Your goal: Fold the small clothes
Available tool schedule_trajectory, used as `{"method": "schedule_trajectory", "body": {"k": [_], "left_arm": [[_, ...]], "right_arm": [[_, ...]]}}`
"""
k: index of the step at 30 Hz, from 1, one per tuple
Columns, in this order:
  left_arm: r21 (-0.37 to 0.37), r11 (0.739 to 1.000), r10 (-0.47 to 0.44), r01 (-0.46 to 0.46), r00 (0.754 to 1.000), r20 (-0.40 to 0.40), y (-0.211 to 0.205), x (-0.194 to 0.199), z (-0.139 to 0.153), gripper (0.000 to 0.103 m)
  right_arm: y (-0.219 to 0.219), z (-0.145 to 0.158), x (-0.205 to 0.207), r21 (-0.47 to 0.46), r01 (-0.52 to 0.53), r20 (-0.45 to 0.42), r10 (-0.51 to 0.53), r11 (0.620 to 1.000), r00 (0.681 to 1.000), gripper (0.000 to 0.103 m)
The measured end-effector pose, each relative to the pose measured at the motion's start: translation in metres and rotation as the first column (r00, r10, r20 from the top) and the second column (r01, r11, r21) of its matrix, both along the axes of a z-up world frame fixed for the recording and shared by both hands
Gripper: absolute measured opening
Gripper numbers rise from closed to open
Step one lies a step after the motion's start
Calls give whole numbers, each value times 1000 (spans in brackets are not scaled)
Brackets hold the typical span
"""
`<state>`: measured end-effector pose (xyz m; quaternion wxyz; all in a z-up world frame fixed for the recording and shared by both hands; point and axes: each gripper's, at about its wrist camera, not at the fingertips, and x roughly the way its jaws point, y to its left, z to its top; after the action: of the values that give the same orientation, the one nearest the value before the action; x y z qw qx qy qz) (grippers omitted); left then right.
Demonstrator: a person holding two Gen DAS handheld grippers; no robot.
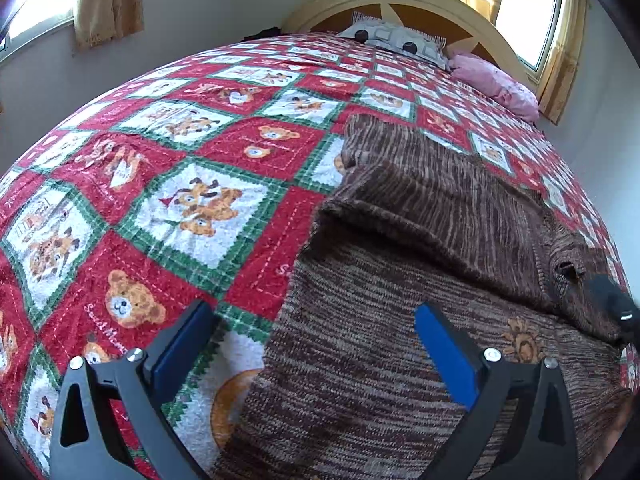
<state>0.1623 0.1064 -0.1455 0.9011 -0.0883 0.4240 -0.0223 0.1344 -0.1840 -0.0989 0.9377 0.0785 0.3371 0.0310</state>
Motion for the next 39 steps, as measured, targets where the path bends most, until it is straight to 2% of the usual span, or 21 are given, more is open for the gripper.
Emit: {"method": "schedule_trajectory", "body": {"k": [2,4,5,7,9,11,13,15,18,20,21,23,24,25,28,31,32,33,34,37,39], "left_arm": [[3,1000,0,0,1000,0,0,0,0,103],[7,1000,0,0,1000,-2,0,0,0,103],[8,1000,0,0,1000,-2,0,0,-1,103],[7,1000,0,0,1000,-2,0,0,0,103],[5,1000,0,0,1000,-1,0,0,0,103],[5,1000,-1,1,1000,-1,-1,0,-1,103],[7,1000,-1,1,1000,-1,-1,0,-1,103],[5,1000,-1,2,1000,-1,-1,0,-1,103],[3,1000,-2,2,1000,-1,-1,0,-1,103],[-1,1000,-2,2,1000,0,0,0,-1,103],[-3,1000,-1,1,1000,1,0,0,-1,103],[-7,1000,-1,1,1000,1,0,0,-1,103],[-7,1000,-1,1,1000,1,0,0,-1,103],[-8,1000,0,0,1000,1,0,0,-1,103],[-9,1000,0,0,1000,2,0,0,-1,103],[-15,1000,1,-1,1000,3,1,0,-1,103],[-10,1000,1,-1,1000,2,1,1,-1,103],[-7,1000,1,-1,1000,1,0,1,-1,103],[-6,1000,1,-1,1000,0,0,1,-1,103],[-12,1000,0,0,1000,2,2,0,-1,103],[-12,1000,1,-1,1000,2,2,0,-1,103]], "right_arm": [[-30,7,-5,54,88,17,-89,995,996,64],[-58,7,4,92,163,-26,-161,982,987,33],[-75,2,13,119,210,-81,-202,970,976,31],[-91,-11,28,181,228,-156,-201,957,967,31],[-96,-27,46,219,256,-229,-205,942,952,31],[-94,-36,57,247,275,-263,-209,929,942,31],[-85,-33,71,244,257,-247,-196,935,949,27],[-77,-34,88,240,226,-255,-164,944,953,5],[-71,-36,119,317,178,-259,-95,931,961,5],[-69,-35,130,406,97,-209,-11,909,978,5],[-72,-33,132,464,68,-185,22,883,982,5],[-82,-27,124,527,63,-144,16,848,989,5],[-86,-24,116,530,67,-120,-3,845,993,5],[-88,-20,105,498,78,-107,-28,863,994,5],[-80,-20,80,401,80,-142,-24,912,990,5],[-60,-39,55,379,46,-190,30,924,981,5],[-46,-54,53,354,36,-232,51,935,971,5],[-41,-60,46,325,36,-229,42,945,972,5],[-39,-58,39,298,39,-187,19,954,982,5],[-37,-47,27,275,13,-220,49,961,974,5],[-51,-26,8,220,32,-163,4,975,987,5]]}}
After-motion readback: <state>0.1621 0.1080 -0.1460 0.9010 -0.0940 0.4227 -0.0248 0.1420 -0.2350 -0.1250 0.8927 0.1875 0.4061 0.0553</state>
